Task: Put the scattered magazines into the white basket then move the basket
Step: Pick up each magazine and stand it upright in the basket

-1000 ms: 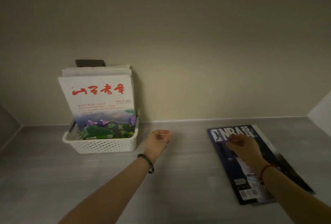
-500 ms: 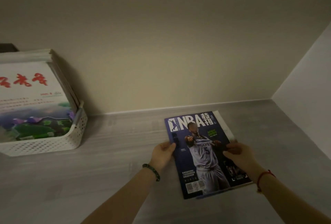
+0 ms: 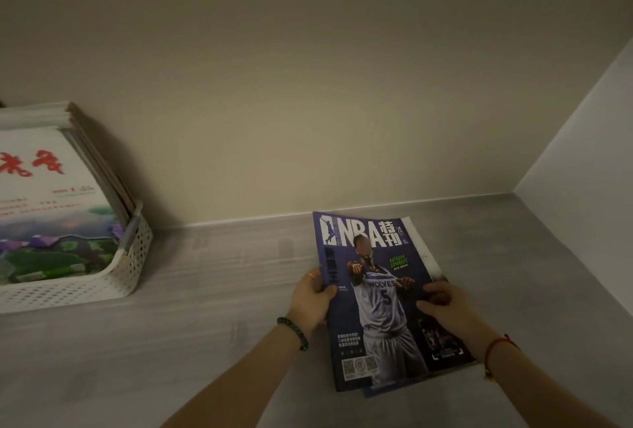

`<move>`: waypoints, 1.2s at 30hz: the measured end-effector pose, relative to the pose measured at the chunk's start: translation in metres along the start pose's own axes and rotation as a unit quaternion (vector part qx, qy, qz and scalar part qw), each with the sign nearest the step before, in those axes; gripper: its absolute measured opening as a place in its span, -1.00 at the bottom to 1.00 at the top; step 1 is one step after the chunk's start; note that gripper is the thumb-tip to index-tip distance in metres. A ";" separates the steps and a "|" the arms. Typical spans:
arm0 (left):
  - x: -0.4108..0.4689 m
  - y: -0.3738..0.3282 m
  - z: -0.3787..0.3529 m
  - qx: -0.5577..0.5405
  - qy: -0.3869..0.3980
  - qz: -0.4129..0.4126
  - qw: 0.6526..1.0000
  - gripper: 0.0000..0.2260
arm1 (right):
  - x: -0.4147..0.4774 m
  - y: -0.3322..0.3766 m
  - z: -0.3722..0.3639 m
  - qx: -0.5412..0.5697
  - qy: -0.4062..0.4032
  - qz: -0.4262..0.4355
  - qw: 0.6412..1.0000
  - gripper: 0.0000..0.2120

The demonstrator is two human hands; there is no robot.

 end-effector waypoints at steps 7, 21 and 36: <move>-0.017 -0.040 0.042 -0.026 0.013 -0.107 0.994 -0.74 | -0.020 0.035 -0.019 0.108 -0.007 0.044 0.993 -0.37; -0.115 -0.088 0.345 -0.052 -0.139 -0.249 0.957 -0.78 | -0.138 0.238 -0.224 0.138 0.088 0.282 0.945 -0.86; -0.101 -0.048 0.573 -0.031 -0.302 -0.206 0.930 -0.78 | -0.175 0.324 -0.424 0.119 0.035 0.352 0.928 -0.86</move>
Point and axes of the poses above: each hand's wrist, its own x-axis towards the middle knuckle, its own z-axis out of the back of the hand, y = z × x, the point moved 9 cm from there along x, towards the middle knuckle, and after that the axes turned 12 degrees about x, right-handed, at the moved point
